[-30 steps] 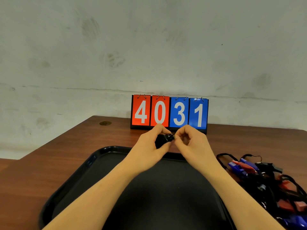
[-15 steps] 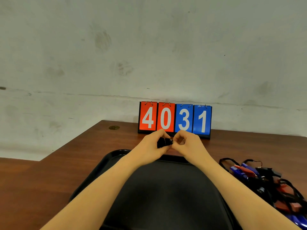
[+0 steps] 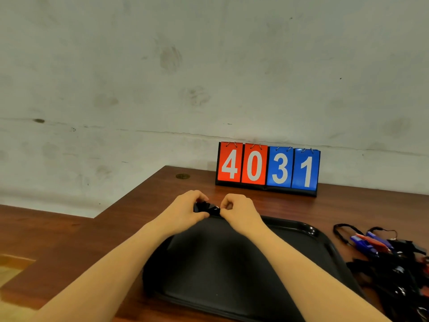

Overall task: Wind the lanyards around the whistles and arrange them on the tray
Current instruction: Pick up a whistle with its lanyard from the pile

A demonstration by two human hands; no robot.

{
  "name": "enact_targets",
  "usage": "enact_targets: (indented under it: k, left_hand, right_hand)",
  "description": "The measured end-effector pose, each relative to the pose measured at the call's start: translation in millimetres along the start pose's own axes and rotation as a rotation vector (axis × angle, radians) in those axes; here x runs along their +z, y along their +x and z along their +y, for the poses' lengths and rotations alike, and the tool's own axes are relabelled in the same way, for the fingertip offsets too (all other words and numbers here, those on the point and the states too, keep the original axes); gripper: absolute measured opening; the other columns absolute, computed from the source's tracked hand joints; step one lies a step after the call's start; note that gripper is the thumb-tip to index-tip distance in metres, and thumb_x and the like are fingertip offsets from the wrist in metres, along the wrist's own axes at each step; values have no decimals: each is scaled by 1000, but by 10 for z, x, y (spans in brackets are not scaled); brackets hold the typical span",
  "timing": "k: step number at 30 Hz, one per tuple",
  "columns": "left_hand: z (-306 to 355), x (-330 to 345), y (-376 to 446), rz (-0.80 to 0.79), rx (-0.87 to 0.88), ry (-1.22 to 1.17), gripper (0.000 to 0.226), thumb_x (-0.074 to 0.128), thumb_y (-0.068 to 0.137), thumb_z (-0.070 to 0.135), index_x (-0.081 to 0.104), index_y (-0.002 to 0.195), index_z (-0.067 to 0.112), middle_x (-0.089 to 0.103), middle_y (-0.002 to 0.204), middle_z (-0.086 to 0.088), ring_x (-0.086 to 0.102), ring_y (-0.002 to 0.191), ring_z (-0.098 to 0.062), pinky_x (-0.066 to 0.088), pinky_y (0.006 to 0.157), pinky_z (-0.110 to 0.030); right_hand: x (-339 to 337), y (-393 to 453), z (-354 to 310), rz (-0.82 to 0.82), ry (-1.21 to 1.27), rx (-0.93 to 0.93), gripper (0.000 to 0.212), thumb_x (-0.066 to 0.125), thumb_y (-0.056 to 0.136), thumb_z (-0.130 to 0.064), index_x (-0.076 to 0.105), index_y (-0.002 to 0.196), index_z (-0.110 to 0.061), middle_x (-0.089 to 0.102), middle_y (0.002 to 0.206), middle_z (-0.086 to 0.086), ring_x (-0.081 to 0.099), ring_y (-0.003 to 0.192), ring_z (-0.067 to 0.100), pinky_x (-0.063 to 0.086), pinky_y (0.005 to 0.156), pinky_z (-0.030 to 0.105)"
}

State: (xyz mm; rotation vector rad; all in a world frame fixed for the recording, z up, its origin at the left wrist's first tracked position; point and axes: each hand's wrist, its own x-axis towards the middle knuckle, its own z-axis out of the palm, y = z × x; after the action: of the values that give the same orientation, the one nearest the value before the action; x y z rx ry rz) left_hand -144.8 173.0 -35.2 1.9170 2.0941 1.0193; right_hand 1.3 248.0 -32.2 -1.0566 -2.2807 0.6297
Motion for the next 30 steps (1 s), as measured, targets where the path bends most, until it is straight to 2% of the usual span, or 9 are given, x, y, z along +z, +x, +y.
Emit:
enact_targets:
  k: [5,11,15,17,20,23,25,28,30]
  left_hand:
    - [-278,-32,66,38,-54,-22,31,74,75,21,58,101,22,60,97,8,55,87,-8,42,77,-18]
    - [-350,86,174,-32,-5,6,27,75,73,24,57,93,25,59,106,7,53,102,-7,39,87,-20]
    - [-378,113,217,-55,-39,-66,26,77,71,27,57,88,30,62,103,8,57,100,-9,41,83,-21]
    - [-378,123,196,-47,-39,-49,27,77,71,28,56,87,31,61,101,8,57,96,-9,40,78,-19]
    - [-337,135,127,-34,-39,-36,27,76,71,28,57,90,30,61,98,8,57,90,-9,43,74,-20]
    - [-270,135,90,-4,15,139,29,72,75,35,57,99,29,59,105,9,52,100,-11,40,89,-29]
    - [-220,134,96,2,54,267,31,68,77,39,57,105,28,57,109,9,48,104,-12,36,91,-29]
    - [-168,132,117,-19,32,289,34,67,78,39,56,108,28,56,111,6,50,105,-14,40,90,-30]
    - [-154,131,109,-31,14,274,39,68,78,39,54,112,28,56,113,6,50,107,-14,41,92,-31]
  right_hand:
    - [218,156,-65,-42,-85,43,7,55,85,-17,59,82,-22,62,94,1,58,85,19,48,67,31]
    - [292,206,53,-75,-147,97,10,51,87,-15,60,90,-19,58,94,-1,56,87,20,45,66,29]
    - [281,231,105,-93,-153,72,8,53,86,-13,60,87,-17,57,93,-1,57,88,20,51,77,35]
    - [274,232,112,-107,-166,50,7,54,86,-12,60,86,-17,55,94,-1,54,88,19,50,79,33]
    - [242,205,112,-128,-153,34,8,55,86,-10,62,88,-13,54,94,-1,51,88,16,45,75,27]
    - [210,165,128,-118,-132,32,10,54,86,-8,63,90,-10,56,93,2,51,86,16,41,72,24]
    - [207,148,136,-100,-127,33,11,54,86,-7,64,91,-8,60,96,5,52,87,16,43,75,24]
    - [205,139,142,-88,-119,44,14,53,88,-6,65,96,-7,63,104,9,55,91,18,45,80,25]
    - [182,130,141,-99,-129,54,21,50,90,-6,65,104,-8,61,112,9,56,102,21,46,87,27]
